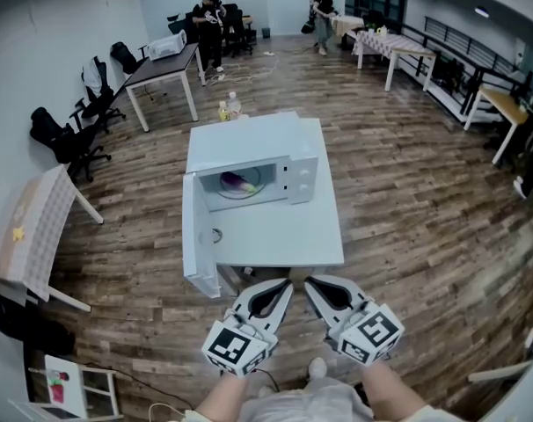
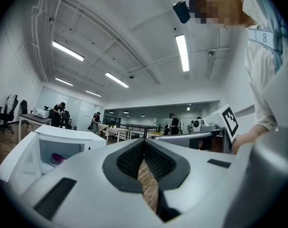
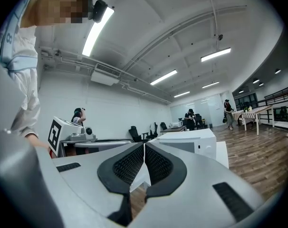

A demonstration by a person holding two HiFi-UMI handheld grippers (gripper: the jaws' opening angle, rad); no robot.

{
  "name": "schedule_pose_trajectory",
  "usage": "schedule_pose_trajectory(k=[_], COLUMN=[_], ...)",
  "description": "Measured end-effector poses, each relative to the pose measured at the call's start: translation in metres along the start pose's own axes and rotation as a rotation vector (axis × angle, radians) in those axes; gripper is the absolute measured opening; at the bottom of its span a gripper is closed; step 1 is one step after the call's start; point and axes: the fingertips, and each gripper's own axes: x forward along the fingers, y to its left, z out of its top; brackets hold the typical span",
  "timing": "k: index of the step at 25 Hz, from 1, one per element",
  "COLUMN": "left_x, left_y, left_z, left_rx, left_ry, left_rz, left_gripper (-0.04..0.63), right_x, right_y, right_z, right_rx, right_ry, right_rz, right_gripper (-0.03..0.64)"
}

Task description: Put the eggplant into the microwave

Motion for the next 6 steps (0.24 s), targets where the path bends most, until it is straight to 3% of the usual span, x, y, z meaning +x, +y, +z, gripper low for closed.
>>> schedule_pose_trajectory(k=[6], left_x=[0.022], left_y=[0.002], left_z=[0.0], left_rx=[0.008], left_ry=[-0.014], left_rz=[0.003], left_gripper=[0.002], right_x=[0.001], right_y=[-0.021], right_z=[-0.002], right_rx=[0.003], right_ry=[-0.001], right_rz=[0.008], right_gripper=[0.037])
